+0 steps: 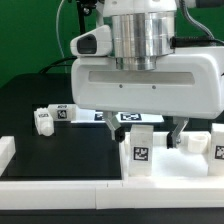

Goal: Assemble square table

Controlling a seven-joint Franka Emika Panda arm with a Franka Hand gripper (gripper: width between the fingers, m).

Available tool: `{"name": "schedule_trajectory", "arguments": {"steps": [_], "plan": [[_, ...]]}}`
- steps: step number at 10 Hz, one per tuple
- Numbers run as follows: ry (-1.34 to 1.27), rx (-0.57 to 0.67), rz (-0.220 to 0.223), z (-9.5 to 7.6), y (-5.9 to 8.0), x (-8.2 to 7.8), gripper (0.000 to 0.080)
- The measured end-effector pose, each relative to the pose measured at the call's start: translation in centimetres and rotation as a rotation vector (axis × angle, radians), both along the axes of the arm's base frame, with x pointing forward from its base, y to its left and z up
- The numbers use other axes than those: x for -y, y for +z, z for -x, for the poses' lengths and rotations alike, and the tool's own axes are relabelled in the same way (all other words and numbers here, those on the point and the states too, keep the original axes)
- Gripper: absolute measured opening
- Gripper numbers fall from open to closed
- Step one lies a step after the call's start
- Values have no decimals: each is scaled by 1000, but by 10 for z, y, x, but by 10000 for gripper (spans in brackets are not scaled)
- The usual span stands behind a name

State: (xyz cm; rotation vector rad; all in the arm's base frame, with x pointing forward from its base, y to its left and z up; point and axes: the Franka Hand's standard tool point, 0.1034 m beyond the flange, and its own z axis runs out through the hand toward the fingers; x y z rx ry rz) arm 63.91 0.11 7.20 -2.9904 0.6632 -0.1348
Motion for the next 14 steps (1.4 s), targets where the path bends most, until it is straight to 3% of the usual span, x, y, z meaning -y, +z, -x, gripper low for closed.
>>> {"name": "schedule_trajectory", "arguments": {"steps": [1, 2, 4, 8, 11, 14], "plan": [[-3, -2, -1, 0, 0, 0, 519], [-19, -3, -3, 0, 0, 0, 519], [-37, -6, -3, 1, -1, 2, 288], [-492, -30, -53, 2, -2, 4, 288], [-974, -70, -157, 3, -2, 3, 288], [-1291, -99, -202, 2, -1, 2, 288]]}}
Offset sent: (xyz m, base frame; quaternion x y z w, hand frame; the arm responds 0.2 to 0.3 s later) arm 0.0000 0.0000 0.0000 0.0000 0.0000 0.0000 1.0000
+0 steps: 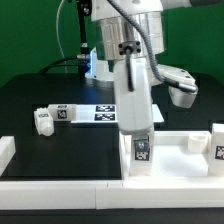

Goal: Assemble square table

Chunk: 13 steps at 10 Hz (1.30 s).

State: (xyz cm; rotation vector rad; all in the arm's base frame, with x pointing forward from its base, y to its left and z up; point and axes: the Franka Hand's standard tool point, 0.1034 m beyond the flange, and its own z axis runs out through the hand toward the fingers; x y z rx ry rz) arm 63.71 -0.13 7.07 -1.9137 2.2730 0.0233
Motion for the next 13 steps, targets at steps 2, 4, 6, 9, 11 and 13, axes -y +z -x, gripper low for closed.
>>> {"name": "schedule_trajectory", "arguments": {"steps": [2, 4, 6, 9, 11, 13], "plan": [[-82, -12, -8, 1, -1, 1, 288], [-157, -21, -13, 1, -1, 1, 288], [-143, -20, -12, 1, -1, 1, 288], [-103, -18, -29, -1, 16, -5, 604], [-86, -2, -37, -4, 29, -6, 636], [-85, -5, -36, -4, 27, -6, 649]]}}
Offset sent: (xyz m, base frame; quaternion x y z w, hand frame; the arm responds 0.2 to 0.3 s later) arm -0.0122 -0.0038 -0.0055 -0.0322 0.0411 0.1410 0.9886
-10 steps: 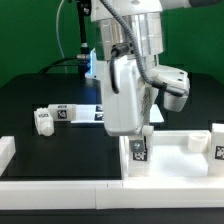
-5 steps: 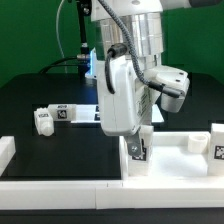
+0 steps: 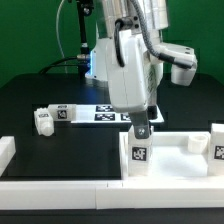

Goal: Assemble square table

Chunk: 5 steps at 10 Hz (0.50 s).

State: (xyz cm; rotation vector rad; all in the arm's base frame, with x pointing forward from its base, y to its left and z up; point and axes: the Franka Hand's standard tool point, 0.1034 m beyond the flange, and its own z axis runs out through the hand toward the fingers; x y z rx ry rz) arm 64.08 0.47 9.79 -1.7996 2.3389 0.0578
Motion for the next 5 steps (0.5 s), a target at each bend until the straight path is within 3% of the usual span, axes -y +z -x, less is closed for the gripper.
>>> {"name": "schedule_trajectory", "arguments": {"steps": [5], "plan": [[0, -1, 0, 0, 0, 0, 649]]}}
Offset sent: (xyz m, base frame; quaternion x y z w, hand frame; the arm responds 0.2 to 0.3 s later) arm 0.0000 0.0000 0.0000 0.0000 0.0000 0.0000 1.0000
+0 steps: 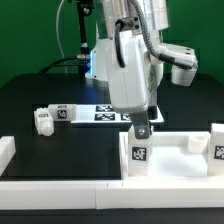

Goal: Assemble square table

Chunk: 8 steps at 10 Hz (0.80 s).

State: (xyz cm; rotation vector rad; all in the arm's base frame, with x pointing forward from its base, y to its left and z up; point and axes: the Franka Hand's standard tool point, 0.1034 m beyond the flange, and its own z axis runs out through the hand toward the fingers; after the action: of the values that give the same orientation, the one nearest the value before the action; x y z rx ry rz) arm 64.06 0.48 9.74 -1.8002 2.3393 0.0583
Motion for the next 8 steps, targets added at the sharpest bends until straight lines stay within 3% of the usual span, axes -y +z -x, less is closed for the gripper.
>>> {"name": "schedule_trajectory", "arguments": {"steps": [1, 4, 8], "plan": [[2, 0, 0, 0, 0, -1, 649], [160, -57, -26, 22, -2, -33, 649], [150, -65, -32, 23, -2, -37, 649]]}}
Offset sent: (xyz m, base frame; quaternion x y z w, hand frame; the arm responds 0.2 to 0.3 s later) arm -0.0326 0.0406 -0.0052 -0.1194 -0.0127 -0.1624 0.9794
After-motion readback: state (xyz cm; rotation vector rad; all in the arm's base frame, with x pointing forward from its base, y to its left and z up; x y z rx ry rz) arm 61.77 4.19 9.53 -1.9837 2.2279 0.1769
